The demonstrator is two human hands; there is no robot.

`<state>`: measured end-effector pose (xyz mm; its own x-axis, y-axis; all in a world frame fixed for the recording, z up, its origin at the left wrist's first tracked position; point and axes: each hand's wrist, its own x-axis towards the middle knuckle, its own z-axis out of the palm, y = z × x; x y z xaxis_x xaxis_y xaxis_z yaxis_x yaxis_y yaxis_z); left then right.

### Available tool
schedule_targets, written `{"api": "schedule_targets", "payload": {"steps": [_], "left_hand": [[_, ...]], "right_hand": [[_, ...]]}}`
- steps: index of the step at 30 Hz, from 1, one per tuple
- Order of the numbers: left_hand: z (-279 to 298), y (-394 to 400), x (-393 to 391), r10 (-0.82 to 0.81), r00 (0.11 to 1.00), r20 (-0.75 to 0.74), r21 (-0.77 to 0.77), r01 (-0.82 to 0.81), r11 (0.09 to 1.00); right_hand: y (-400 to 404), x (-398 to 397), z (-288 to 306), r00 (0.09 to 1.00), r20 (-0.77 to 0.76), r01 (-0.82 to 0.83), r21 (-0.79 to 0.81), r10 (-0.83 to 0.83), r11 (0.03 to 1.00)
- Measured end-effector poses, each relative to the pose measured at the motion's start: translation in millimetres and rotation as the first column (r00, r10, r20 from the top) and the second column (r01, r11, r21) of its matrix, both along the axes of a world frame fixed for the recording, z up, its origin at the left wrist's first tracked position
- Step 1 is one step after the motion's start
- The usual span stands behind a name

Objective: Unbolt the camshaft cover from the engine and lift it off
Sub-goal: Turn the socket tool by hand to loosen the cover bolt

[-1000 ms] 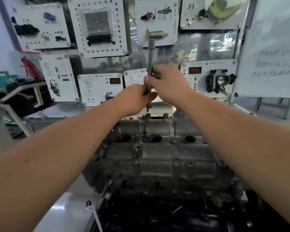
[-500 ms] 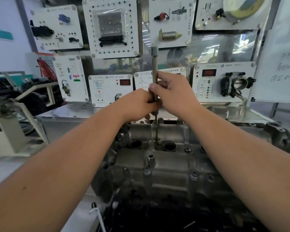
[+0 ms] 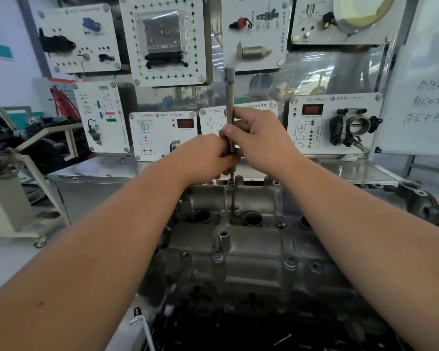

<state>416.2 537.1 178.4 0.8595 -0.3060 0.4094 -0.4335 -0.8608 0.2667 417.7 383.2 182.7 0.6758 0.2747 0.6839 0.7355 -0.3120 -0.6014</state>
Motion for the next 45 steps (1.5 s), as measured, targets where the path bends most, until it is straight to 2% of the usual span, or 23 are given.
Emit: {"api": "schedule_targets", "payload": {"steps": [8,13,16,20,24,28,35,41,45], "left_hand": [[1.2,-3.4,-1.3,0.009,0.999,-0.036,0.029,-0.008,1.0],[0.3,-4.6,-1.8,-0.023,0.998,-0.063,0.005,0.024,1.0],[1.3,-5.4,-0.2,-0.003,0.999,-0.05,0.017,0.004,1.0],[1.0,-5.6,1.2,0.008,0.999,-0.04,0.021,-0.007,1.0],[2.0,-3.6,0.9,-0.036,0.996,-0.084,-0.04,0.033,0.999],[1.7,-3.4,-0.9,-0.032,0.997,-0.072,-0.008,0.031,0.999],[2.8,-5.5,-3.3,-0.001,1.0,-0.014,0.022,0.002,1.0],[3.2,-2.6,-5.5,-0.035,0.995,-0.089,-0.096,0.026,0.995],[3.4,-4.3,-6.5,-0.045,0.997,-0.06,-0.057,0.042,0.997]], "right_hand": [[-0.1,2.8,-1.4,0.999,-0.027,0.031,-0.034,-0.032,0.999],[3.8,-0.5,-3.8,0.976,0.12,0.187,-0.035,-0.182,0.982],[5.5,-0.1,-1.8,0.96,0.135,0.252,-0.025,-0.247,0.967],[4.4,-0.5,0.6,0.972,0.112,0.209,-0.001,-0.208,0.978],[3.5,-2.6,1.8,0.979,0.114,0.172,-0.045,-0.166,0.984],[3.6,-3.4,-0.4,0.987,0.105,0.126,-0.036,-0.121,0.991],[7.3,-0.3,-0.7,0.948,0.172,0.279,-0.035,-0.269,0.96],[3.6,0.3,1.2,0.972,0.147,0.193,-0.073,-0.18,0.979],[3.2,-2.6,-1.2,0.975,0.146,0.176,-0.05,-0.167,0.983]]}}
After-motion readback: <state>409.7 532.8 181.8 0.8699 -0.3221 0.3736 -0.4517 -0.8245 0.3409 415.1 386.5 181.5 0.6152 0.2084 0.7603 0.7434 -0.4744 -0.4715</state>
